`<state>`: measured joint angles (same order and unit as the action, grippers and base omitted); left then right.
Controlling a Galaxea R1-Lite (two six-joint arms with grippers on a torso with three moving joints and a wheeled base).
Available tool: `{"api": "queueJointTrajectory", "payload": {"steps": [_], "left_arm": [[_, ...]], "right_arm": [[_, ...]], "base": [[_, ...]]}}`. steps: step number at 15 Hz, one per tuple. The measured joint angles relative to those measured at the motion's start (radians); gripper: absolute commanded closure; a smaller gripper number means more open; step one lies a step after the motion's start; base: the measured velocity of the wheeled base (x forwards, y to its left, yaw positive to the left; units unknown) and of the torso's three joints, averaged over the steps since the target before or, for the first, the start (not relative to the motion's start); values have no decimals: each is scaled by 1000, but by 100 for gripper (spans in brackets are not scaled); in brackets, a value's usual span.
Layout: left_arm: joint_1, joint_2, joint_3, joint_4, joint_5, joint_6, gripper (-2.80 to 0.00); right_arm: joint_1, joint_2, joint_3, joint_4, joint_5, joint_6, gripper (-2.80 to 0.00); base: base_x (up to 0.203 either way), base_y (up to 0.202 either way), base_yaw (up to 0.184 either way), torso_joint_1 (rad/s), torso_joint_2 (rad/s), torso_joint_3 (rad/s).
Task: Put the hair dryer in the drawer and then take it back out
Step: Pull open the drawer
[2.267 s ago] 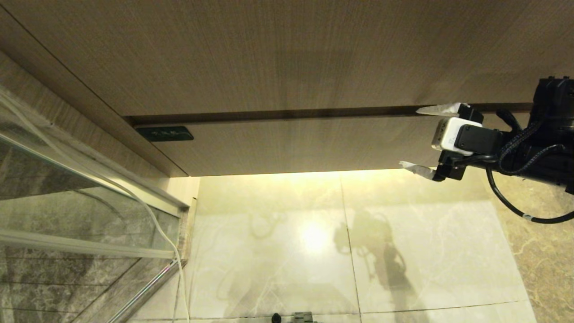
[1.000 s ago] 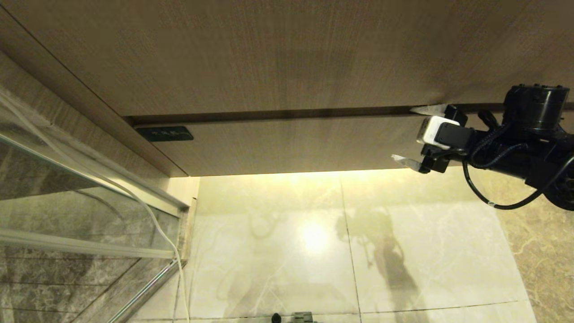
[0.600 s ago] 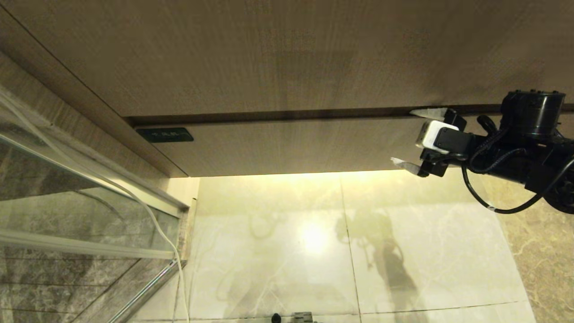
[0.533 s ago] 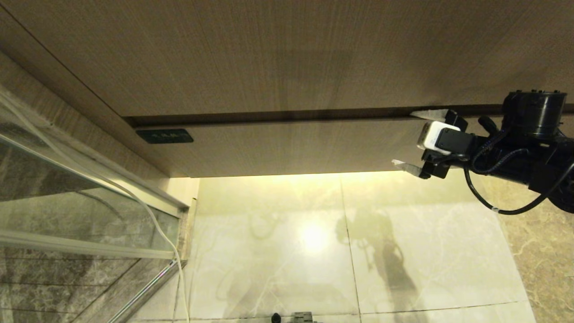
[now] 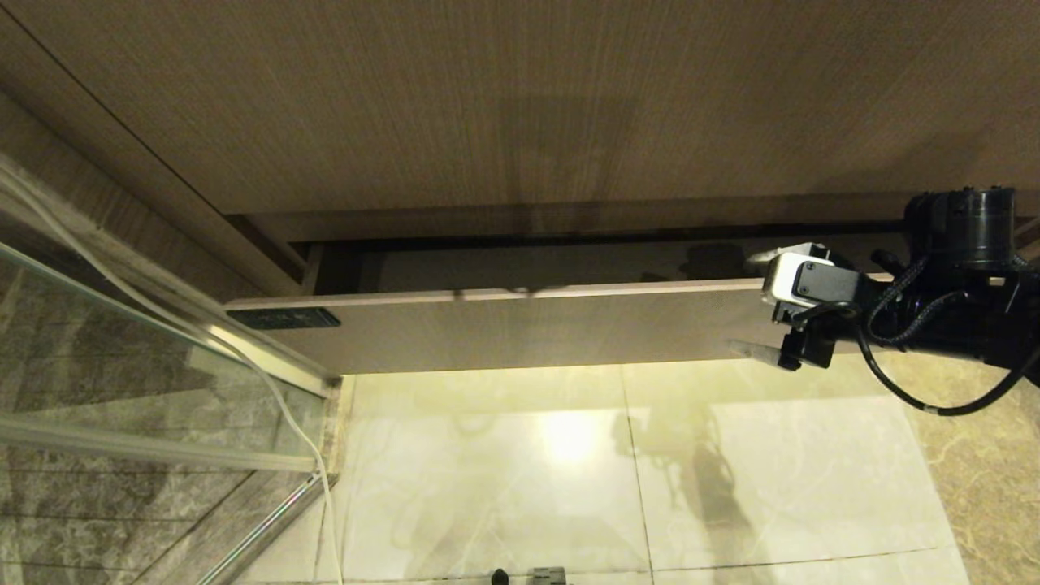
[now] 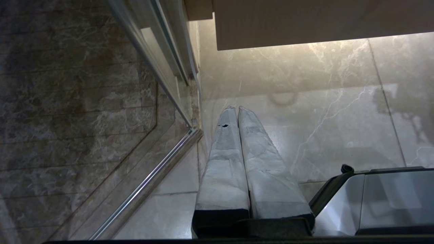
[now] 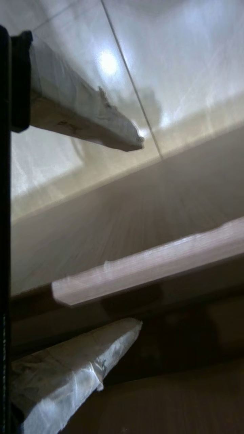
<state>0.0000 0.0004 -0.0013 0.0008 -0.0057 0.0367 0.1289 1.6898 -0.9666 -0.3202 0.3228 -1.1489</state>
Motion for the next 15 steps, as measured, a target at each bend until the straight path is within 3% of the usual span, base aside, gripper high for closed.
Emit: {"api": "queueJointTrajectory", "payload": {"steps": [4,15], "left_arm": [[0,0,0,-1,0,0,0],[0,0,0,-1,0,0,0]], "right_arm": [[-12,-45,5,72,-39,-1,-280],[-26,-423,245,147,-435,34,-280]], "base": [[0,0,0,0,0,0],[0,0,0,0,0,0]]}}
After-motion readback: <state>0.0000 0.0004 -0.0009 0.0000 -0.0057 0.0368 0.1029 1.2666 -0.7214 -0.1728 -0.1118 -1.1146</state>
